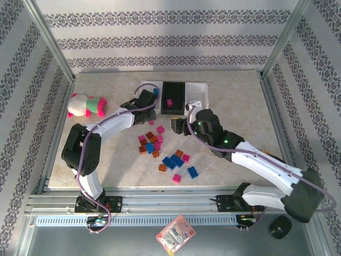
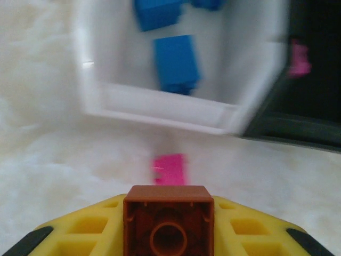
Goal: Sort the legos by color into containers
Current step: Place the lego in the container.
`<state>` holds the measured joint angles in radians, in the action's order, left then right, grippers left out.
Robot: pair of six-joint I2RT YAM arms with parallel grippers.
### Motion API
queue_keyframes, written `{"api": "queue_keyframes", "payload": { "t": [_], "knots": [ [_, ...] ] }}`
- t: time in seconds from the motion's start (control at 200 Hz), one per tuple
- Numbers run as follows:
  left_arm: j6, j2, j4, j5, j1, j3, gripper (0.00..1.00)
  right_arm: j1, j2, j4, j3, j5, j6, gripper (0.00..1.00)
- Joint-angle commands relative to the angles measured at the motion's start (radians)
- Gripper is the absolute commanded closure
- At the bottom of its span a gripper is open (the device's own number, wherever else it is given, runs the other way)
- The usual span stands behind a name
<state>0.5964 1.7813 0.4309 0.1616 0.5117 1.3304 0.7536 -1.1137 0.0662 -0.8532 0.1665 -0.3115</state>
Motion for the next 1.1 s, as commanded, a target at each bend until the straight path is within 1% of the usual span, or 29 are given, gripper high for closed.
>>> {"api": "queue_keyframes", "payload": {
  "t": [0.0,0.125,0.255,0.355,0.465,0.54,0.625,0.665,0.714,0.759,0.789,0.874,0.984,1.094],
  "knots": [
    [-0.033,0.036,0.035,-0.014,0.068,0.123,0.67,-0.025,0.091,0.111,0.044,0.091,-0.015,0.21],
    [-0.056,0.151,0.073,-0.038,0.136,0.321,0.67,-0.062,0.187,0.199,0.069,0.126,-0.027,0.21],
    [-0.074,0.309,0.129,-0.062,0.168,0.555,0.67,-0.104,0.264,0.26,0.08,0.129,-0.034,0.21],
    [-0.096,0.436,0.188,-0.078,0.176,0.754,0.67,-0.133,0.304,0.279,0.083,0.13,-0.033,0.21],
    [-0.123,0.571,0.205,-0.08,0.174,0.929,0.67,-0.16,0.327,0.289,0.083,0.118,-0.036,0.21],
    [-0.148,0.676,0.261,-0.061,0.174,1.088,0.68,-0.173,0.334,0.291,0.083,0.113,-0.04,0.21],
    [-0.166,0.788,0.321,-0.08,0.172,1.266,0.68,-0.184,0.339,0.291,0.083,0.11,-0.041,0.21],
    [-0.167,0.823,0.328,-0.091,0.17,1.315,0.67,-0.186,0.34,0.29,0.083,0.106,-0.042,0.21],
    [-0.159,0.845,0.311,-0.098,0.165,1.33,0.66,-0.191,0.339,0.29,0.082,0.101,-0.041,0.21],
    [-0.146,0.849,0.291,-0.106,0.162,1.326,0.63,-0.194,0.339,0.291,0.08,0.096,-0.041,0.21],
    [-0.14,0.851,0.284,-0.11,0.16,1.325,0.59,-0.195,0.338,0.29,0.08,0.094,-0.041,0.21],
    [-0.132,0.844,0.275,-0.121,0.156,1.325,0.4,-0.2,0.334,0.292,0.079,0.085,-0.043,0.21],
    [-0.154,0.807,0.282,-0.144,0.156,1.323,0.23,-0.2,0.322,0.291,0.074,0.061,-0.041,0.21],
    [-0.177,0.739,0.301,-0.141,0.156,1.297,0.1,-0.2,0.302,0.294,0.067,0.019,-0.038,0.21]
  ]
}}
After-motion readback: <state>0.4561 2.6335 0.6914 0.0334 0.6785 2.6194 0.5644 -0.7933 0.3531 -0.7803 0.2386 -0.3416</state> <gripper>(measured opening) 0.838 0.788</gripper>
